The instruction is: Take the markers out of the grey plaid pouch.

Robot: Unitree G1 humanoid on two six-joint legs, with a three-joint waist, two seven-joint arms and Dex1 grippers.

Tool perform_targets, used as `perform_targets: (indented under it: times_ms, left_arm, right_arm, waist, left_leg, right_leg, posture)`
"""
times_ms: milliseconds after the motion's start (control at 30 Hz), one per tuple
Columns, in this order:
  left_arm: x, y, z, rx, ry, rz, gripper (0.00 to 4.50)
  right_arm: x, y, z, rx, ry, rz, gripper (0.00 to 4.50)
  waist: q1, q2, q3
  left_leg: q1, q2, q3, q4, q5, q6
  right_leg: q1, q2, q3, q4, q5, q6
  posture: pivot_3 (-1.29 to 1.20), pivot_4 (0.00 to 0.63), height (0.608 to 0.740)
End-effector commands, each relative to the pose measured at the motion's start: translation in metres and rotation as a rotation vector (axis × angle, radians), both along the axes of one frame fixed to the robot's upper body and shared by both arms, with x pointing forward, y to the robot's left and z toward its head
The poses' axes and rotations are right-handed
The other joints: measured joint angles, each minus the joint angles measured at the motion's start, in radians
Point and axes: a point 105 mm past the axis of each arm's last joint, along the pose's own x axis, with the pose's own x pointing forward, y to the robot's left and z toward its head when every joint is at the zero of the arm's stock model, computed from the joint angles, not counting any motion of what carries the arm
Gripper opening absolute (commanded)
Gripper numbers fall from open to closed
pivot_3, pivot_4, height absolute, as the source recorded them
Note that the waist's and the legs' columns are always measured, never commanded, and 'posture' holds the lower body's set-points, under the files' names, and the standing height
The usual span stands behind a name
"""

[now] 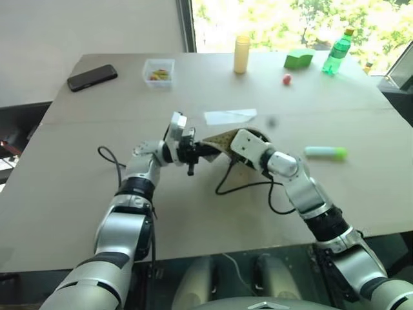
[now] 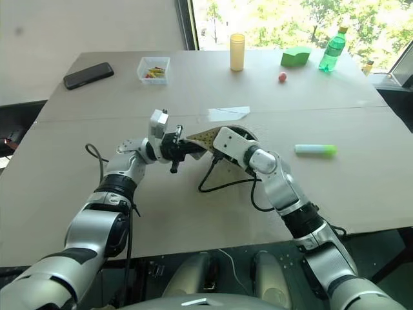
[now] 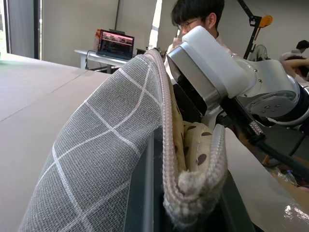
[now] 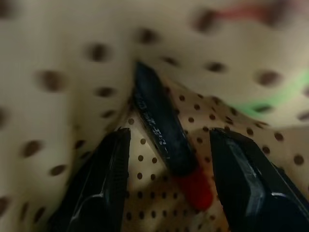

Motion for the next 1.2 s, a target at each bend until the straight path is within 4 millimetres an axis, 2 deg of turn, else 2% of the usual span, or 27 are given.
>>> perform_targets:
  times_ms: [33,167,233,333,467,567,633,700,767,900,1000,1133,1200]
  left_arm:
    - [0.003,0.008,0.020,-0.059,-0.056,0.027,0.00]
    - [0.002,0.007,0.020,-0.053,-0.063,0.019,0.00]
    - [0.001,0.005,0.020,-0.050,-0.073,0.010,0.00]
    - [-0.003,0.001,0.024,-0.048,-0.109,-0.010,0.00]
    - [-0.011,-0.002,0.028,-0.044,-0.156,-0.039,0.00]
    - [-0.011,-0.002,0.029,-0.052,-0.154,-0.039,0.00]
    - [-0.010,-0.001,0.029,-0.052,-0.148,-0.033,0.00]
    - [-0.009,0.000,0.030,-0.052,-0.141,-0.029,0.00]
    - [-0.008,0.000,0.030,-0.048,-0.138,-0.029,0.00]
    - [-0.008,-0.001,0.030,-0.042,-0.132,-0.033,0.00]
    - [-0.009,-0.004,0.029,-0.045,-0.131,-0.045,0.00]
    - [-0.012,-0.008,0.028,-0.050,-0.133,-0.062,0.00]
    - [-0.014,-0.008,0.028,-0.052,-0.133,-0.066,0.00]
  right_arm:
    - [-0.007,-0.012,-0.014,-0.097,-0.021,0.041,2.64]
    - [-0.002,-0.022,-0.023,-0.118,0.030,0.010,2.64]
    - [0.001,-0.028,-0.029,-0.129,0.072,-0.021,2.11]
    - [0.007,-0.035,-0.033,-0.177,0.081,-0.053,0.96]
    - [0.011,-0.039,-0.034,-0.227,0.075,-0.070,0.96]
    - [0.014,-0.032,-0.022,-0.134,0.079,-0.066,0.96]
    - [0.014,-0.026,-0.013,-0.050,0.096,-0.055,1.54]
    - [0.018,-0.026,-0.008,-0.055,0.060,-0.063,2.02]
    - [0.022,-0.026,-0.005,-0.059,0.017,-0.080,2.88]
    - [0.029,-0.020,-0.003,-0.125,-0.118,-0.088,2.88]
    - [0.032,-0.010,-0.012,-0.171,-0.183,-0.085,2.88]
    - [0.042,-0.007,-0.023,-0.145,-0.210,-0.146,2.88]
    - [0.046,-0.006,-0.021,-0.105,-0.234,-0.179,2.88]
  waist:
    - [0.000,0.000,0.000]
    - [0.001,0.000,0.000]
    - [0.001,0.000,0.000]
    - [0.002,0.000,0.000]
    - [0.002,0.000,0.000]
    - [0.002,0.000,0.000]
    - [0.002,0.000,0.000]
    - [0.002,0.000,0.000]
    - [0.002,0.000,0.000]
    - [0.001,0.000,0.000]
    - [0.000,0.000,0.000]
    - [0.000,0.000,0.000]
    - [-0.002,0.000,0.000]
  left_leg:
    - [0.000,0.000,0.000,0.000,0.000,0.000]
    - [0.000,0.000,0.000,0.000,0.000,0.000]
    - [0.000,0.000,0.000,0.000,0.000,0.000]
    - [0.000,0.000,0.000,0.001,0.000,0.000]
    - [0.000,0.001,0.000,0.000,0.000,0.000]
    - [0.000,0.001,0.000,0.000,0.000,0.000]
    - [0.000,0.001,0.000,0.000,0.000,0.000]
    - [0.000,0.001,0.000,0.000,0.000,0.000]
    - [0.000,0.001,0.000,0.000,0.000,0.000]
    - [0.000,0.001,0.000,0.000,0.000,0.000]
    - [0.000,0.001,0.001,0.000,0.000,0.000]
    - [0.000,0.001,0.001,0.000,0.000,0.000]
    - [0.000,0.001,0.001,0.000,0.000,-0.001]
  right_leg:
    - [0.000,0.000,0.000,0.000,0.000,0.000]
    - [0.000,0.000,0.000,0.001,0.000,0.000]
    - [0.000,0.000,0.001,0.001,0.000,0.000]
    - [0.000,0.000,0.001,0.001,0.000,0.000]
    - [0.000,0.000,0.001,0.001,0.000,0.000]
    - [0.000,0.000,0.001,0.001,0.000,0.000]
    - [0.000,0.000,0.001,0.001,0.000,0.000]
    - [0.000,0.000,0.001,0.001,0.000,0.000]
    - [0.000,0.000,0.001,0.001,0.000,0.000]
    - [0.000,0.000,0.001,0.001,0.000,0.000]
    - [-0.001,0.000,0.001,0.001,0.000,0.000]
    - [-0.001,0.000,0.001,0.001,0.000,0.000]
    - [-0.001,0.000,0.001,0.001,0.000,0.000]
  posture:
    - [0.00,0.150,0.740]
    - [0.00,0.150,0.740]
    - [0.00,0.150,0.740]
    - [0.00,0.150,0.740]
    - [0.00,0.150,0.740]
    - [0.00,0.150,0.740]
    - [0.00,0.150,0.740]
    - [0.00,0.150,0.740]
    - [0.00,0.150,0.740]
    - [0.00,0.150,0.740]
    - [0.00,0.150,0.740]
    - [0.00,0.150,0.740]
    - [0.00,0.150,0.740]
